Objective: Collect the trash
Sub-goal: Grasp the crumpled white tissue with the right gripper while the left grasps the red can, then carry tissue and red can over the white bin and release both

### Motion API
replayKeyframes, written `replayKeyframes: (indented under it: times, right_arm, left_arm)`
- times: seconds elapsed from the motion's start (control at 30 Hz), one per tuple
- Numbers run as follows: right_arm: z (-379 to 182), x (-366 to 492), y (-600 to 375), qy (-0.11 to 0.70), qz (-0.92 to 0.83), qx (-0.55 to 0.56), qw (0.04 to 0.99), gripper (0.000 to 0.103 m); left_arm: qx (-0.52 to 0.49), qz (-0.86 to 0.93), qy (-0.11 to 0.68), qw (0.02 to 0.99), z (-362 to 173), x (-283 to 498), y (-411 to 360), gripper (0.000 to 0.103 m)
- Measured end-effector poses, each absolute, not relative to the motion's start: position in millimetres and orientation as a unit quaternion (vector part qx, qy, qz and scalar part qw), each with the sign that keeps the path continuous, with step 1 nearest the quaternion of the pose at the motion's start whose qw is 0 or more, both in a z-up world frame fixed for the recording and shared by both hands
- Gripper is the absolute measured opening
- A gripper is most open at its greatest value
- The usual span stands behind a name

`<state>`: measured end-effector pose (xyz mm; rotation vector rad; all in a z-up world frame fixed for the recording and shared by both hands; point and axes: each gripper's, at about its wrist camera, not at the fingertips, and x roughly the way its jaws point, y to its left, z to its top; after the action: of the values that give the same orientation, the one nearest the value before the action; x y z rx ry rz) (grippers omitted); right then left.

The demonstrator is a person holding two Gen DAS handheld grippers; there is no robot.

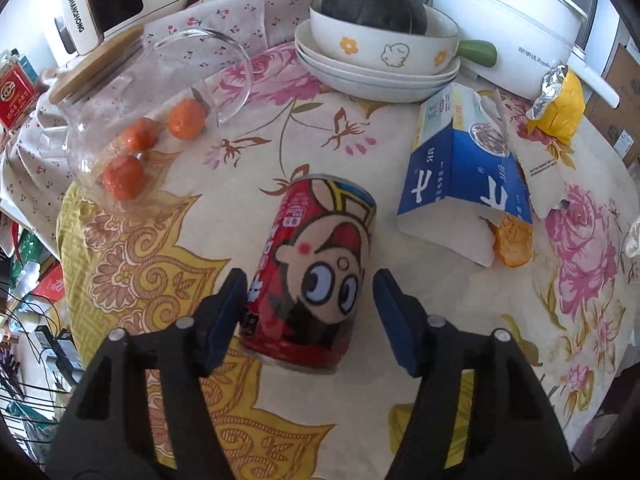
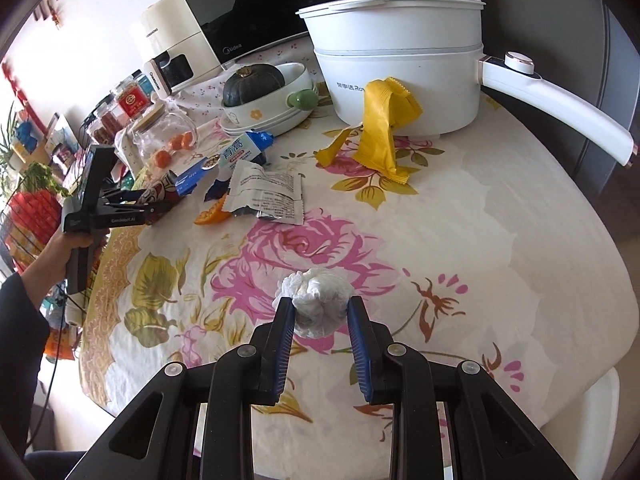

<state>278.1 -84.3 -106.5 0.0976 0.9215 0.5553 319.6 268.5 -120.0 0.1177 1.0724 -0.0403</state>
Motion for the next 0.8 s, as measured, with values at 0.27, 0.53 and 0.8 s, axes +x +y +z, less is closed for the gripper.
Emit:
replayKeyframes:
  times: [0.27,0.53,0.8]
  right_arm:
    - [-94,261,-100,0.425,0.258,0.055,0.866,0.028]
    - [-76,233,-121,0.406,0.261,0.064,0.873,0.028]
    - [-69,200,-147,0.399,0.251,0.072,0.879,0.028]
  left_arm:
    - [-0.004,0.001,0.502,0.865,-114,280,249,0.056]
    - [-0.058,0.012,0.487,0.872,-101,220,223,0.056]
    - [-0.079,0.003,0.477,0.875,-97,169,182,0.055]
